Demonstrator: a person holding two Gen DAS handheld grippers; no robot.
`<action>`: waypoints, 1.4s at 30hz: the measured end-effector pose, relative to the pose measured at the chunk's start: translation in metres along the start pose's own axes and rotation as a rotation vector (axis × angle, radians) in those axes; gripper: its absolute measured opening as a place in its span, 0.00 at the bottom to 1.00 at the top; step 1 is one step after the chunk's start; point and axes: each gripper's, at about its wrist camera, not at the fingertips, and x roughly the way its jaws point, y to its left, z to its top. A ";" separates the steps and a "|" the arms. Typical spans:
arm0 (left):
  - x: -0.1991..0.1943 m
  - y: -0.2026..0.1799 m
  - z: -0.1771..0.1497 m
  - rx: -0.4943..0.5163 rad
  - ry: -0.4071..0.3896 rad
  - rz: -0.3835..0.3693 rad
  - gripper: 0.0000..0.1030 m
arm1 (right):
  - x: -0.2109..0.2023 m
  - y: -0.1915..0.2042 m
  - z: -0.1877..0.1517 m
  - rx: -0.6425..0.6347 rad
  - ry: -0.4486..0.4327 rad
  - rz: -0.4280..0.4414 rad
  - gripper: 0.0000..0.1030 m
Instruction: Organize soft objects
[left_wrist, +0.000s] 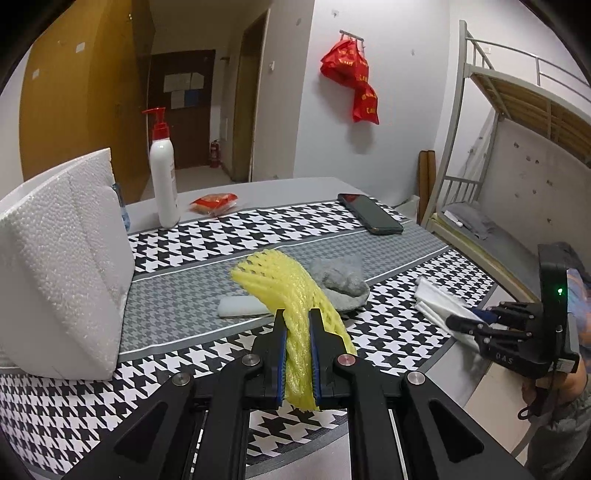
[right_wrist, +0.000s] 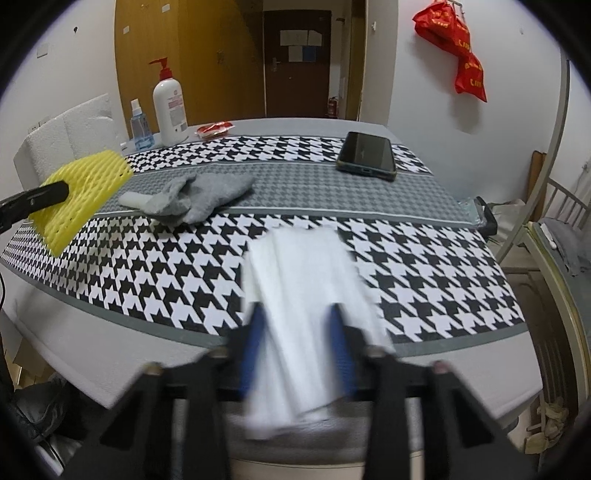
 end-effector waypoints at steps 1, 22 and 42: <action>-0.001 0.001 0.000 0.000 -0.001 -0.001 0.11 | 0.000 0.001 0.000 -0.001 -0.002 0.002 0.14; -0.039 0.016 0.011 0.025 -0.085 0.020 0.11 | -0.040 0.027 0.028 0.048 -0.175 0.093 0.10; -0.083 0.039 0.031 0.058 -0.200 0.044 0.11 | -0.069 0.071 0.061 0.032 -0.323 0.154 0.10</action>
